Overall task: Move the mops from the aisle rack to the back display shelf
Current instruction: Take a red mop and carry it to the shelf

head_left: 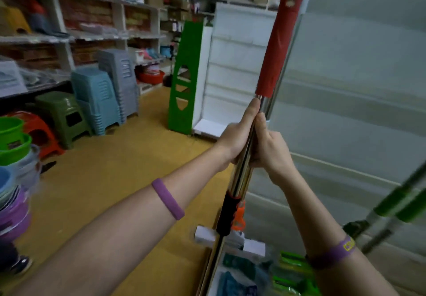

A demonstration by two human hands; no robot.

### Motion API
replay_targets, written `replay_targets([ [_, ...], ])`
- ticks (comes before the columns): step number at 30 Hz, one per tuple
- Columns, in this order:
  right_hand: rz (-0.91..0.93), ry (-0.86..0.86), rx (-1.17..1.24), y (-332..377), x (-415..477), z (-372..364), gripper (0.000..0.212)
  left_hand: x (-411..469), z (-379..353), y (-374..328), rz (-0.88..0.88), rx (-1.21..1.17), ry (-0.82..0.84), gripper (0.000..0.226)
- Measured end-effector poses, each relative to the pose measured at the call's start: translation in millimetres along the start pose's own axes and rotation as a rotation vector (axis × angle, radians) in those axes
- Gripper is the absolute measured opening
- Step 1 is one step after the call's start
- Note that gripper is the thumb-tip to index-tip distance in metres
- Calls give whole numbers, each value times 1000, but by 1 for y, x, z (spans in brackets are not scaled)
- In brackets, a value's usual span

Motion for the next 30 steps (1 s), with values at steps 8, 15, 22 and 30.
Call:
replay_targets([
  [8, 56, -74, 22, 33, 21, 39, 85, 13, -15, -60, -97, -42, 68, 88],
  [15, 92, -109, 19, 60, 33, 57, 74, 32, -19, -87, -154, -96, 31, 86],
  [22, 76, -118, 7, 76, 57, 61, 73, 50, -10, -106, -164, -122, 30, 91],
  [30, 106, -160, 12, 81, 83, 77, 76, 71, -15, -123, -182, -119, 43, 76],
])
Point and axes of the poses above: each hand's wrist, its own x-axis towards the middle knuckle, its own z-axis out of the back of the hand, y = z × x, the point moved 10 cm from there along x, towards the middle knuckle, and after that the axes turned 4 degrees about x, right-handed, at the moved point
